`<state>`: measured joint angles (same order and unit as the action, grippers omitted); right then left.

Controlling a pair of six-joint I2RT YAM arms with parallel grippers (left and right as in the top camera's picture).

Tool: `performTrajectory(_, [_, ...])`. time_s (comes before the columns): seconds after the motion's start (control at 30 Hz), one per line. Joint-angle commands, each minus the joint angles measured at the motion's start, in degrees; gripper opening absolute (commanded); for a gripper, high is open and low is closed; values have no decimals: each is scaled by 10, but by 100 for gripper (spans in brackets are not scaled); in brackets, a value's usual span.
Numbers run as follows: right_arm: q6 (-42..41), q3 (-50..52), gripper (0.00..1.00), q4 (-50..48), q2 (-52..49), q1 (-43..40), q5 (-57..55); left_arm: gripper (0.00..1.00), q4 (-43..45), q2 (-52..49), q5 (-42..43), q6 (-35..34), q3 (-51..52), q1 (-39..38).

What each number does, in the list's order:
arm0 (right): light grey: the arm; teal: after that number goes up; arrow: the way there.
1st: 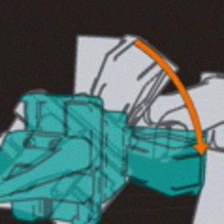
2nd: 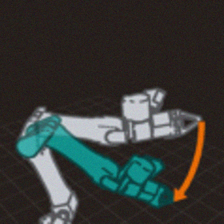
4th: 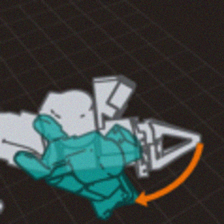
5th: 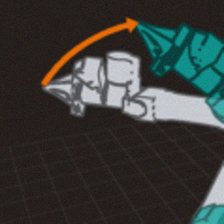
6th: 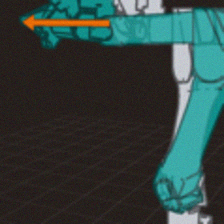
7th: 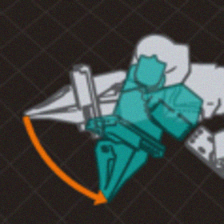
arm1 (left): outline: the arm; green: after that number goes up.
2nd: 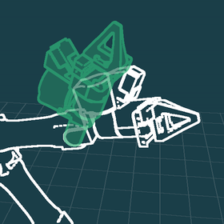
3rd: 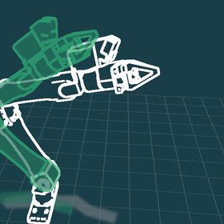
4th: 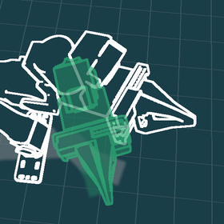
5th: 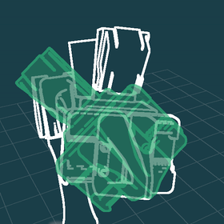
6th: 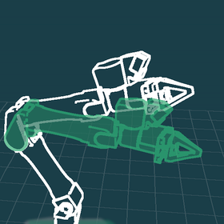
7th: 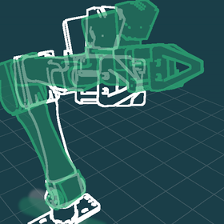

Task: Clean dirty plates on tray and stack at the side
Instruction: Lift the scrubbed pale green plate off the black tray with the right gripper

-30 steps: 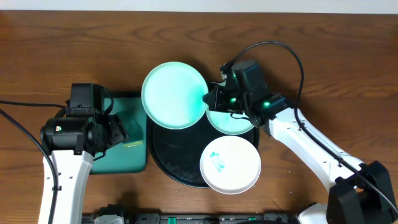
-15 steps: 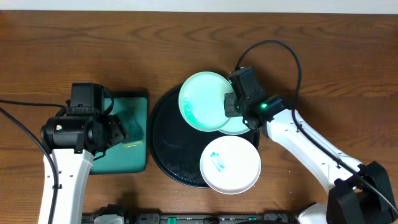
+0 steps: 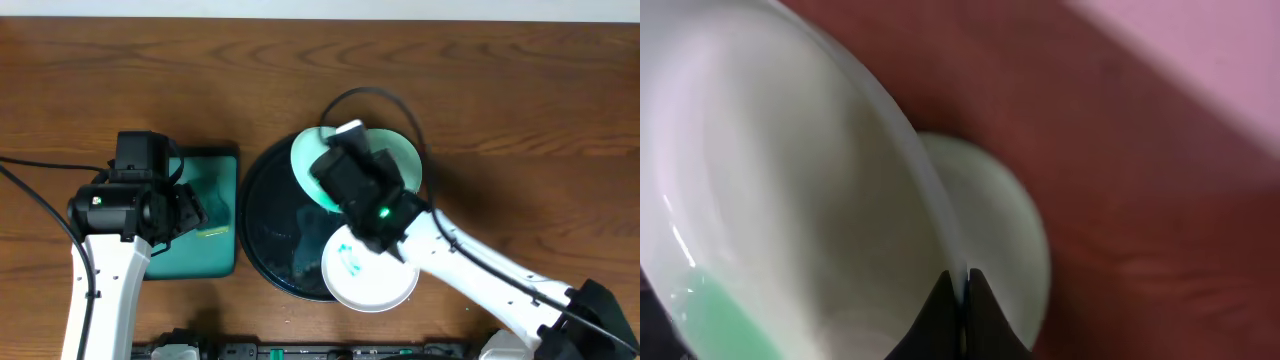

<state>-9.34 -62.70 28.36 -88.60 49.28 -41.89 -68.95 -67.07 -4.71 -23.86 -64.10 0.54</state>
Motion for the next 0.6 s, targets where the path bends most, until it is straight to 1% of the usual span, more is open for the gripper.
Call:
performTrajectory(0.0, [54,-7,1,-18,14,50,-175,79,-2,-3,-9,-5,1,0])
performTrajectory(0.13, [104,-7,1,-52,14,108,-288,79,-2,-3,-9,-5,1,0])
performTrajectory(0.17, [129,-7,1,-64,14,127,-322,79,-2,-3,-9,-5,1,0])
performTrajectory(0.27, [166,-7,1,-84,14,154,-377,79,-2,-3,-9,-5,1,0])
performTrajectory(0.37, [193,-7,1,-96,14,175,-405,79,-2,-3,-9,-5,1,0])
performTrajectory(0.57, [196,-7,1,-97,14,193,-419,79,-2,-3,-9,-5,1,0])
